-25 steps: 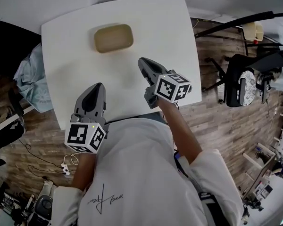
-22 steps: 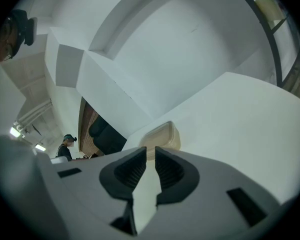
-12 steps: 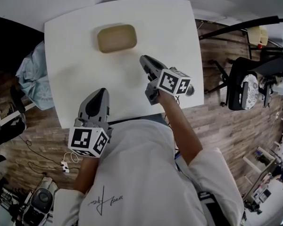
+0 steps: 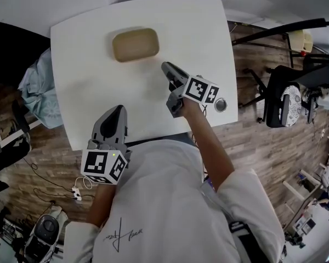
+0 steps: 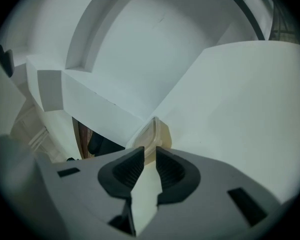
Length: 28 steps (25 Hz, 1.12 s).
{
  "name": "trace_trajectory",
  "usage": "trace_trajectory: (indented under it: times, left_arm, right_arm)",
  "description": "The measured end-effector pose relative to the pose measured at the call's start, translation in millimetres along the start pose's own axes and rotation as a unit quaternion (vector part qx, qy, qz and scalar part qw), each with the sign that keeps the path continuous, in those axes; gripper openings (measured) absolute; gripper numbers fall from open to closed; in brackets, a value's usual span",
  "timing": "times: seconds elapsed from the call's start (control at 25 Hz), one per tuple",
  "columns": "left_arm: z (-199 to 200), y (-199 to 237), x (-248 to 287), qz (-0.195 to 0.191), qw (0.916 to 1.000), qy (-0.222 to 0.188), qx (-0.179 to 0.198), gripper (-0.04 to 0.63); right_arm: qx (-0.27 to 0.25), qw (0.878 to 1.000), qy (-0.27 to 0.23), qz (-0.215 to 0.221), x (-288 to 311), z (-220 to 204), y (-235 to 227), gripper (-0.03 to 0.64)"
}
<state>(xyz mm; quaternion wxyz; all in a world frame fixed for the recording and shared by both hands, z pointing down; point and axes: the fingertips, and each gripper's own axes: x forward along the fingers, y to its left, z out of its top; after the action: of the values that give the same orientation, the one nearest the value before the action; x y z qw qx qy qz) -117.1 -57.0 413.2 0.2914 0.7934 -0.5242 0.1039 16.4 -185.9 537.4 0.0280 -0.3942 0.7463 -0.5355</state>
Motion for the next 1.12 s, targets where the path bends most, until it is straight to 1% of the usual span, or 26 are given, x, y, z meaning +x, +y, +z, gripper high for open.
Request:
trace_trajectory:
  times: [0.64,0.92,1.12]
  left_arm:
    - [-5,12,0,0.011,0.9998,0.017,-0.003,0.008]
    - [-5,21,-1,0.018,0.9996,0.022,-0.004,0.008]
    - [-6,23,0,0.021,0.9994,0.025,-0.007,0.008]
  right_arm:
    - [0.071,0.997,-0.003,0.029,27,5,-8,0.078]
    - [0.093,0.995,-0.002,0.025,38,2,-19,0.078]
    - [0.11,0.993,-0.002,0.035,40,1,-21,0.078]
